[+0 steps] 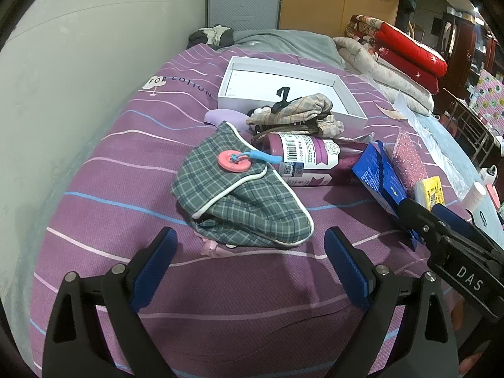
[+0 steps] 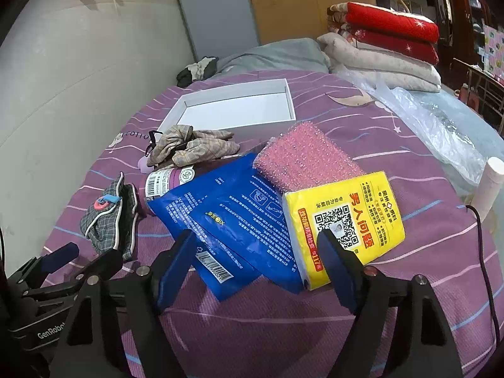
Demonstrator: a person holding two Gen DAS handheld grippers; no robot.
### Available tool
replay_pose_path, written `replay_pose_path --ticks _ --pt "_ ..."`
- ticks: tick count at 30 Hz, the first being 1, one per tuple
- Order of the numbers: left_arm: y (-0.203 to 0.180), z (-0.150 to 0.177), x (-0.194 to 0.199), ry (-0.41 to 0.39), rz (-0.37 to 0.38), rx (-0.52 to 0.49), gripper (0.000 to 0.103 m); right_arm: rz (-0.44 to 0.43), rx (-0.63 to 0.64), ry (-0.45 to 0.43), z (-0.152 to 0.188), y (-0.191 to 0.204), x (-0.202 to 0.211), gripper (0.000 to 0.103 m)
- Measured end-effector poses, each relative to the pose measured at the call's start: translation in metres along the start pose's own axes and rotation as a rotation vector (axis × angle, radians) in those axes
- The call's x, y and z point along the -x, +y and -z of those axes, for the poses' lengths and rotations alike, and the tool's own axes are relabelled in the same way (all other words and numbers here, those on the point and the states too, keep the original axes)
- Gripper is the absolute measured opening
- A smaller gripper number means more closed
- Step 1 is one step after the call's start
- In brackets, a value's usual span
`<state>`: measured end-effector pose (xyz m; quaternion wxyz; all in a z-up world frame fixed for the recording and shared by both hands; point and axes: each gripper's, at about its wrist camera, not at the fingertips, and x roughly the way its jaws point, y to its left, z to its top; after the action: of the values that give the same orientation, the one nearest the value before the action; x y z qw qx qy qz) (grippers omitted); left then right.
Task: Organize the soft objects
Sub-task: 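Grasp the lavender heart pillow with left tool while right tool grasps the plaid bag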
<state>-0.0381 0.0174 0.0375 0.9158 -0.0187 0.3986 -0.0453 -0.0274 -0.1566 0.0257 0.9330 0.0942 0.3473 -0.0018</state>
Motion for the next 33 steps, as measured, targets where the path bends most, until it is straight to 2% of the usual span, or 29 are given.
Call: replay_pose_path --ticks 7,11,16,20,23,27,30,31,33 --pt "-0.002 -0.002 0.004 -0.008 0.021 -0.007 0.094 -0.022 -0.025 0.019 -0.005 -0.004 0.001 0.066" --pt "0.001 -0.014 0.007 0.005 0.015 -0.003 0.094 -0.046 -0.036 0.030 -0.015 -0.004 0.003 0.066" --pt "0.012 -0.036 0.010 0.020 0.016 0.036 0.094 -0.061 -0.015 0.063 -0.039 0.003 0.006 0.066" --pt "0.020 -0.056 0.010 0.052 0.035 0.058 0.094 -0.127 -0.025 0.139 -0.066 0.007 0.006 0.066" --pt "0.022 -0.072 0.008 0.077 0.021 0.063 0.094 -0.134 -0.038 0.172 -0.087 0.014 0.005 0.066" --pt "0.017 -0.096 0.000 0.117 -0.023 0.032 0.094 -0.144 0.045 0.287 -0.117 0.034 -0.012 0.069" --pt "0.014 -0.120 -0.016 0.190 -0.083 0.022 0.090 -0.064 0.212 0.464 -0.138 0.061 -0.039 0.070" --pt "0.015 -0.125 -0.021 0.211 -0.086 0.029 0.089 -0.039 0.241 0.499 -0.146 0.066 -0.047 0.069" --pt "0.022 -0.139 -0.033 0.283 -0.065 0.080 0.089 -0.014 0.246 0.513 -0.157 0.071 -0.054 0.069"
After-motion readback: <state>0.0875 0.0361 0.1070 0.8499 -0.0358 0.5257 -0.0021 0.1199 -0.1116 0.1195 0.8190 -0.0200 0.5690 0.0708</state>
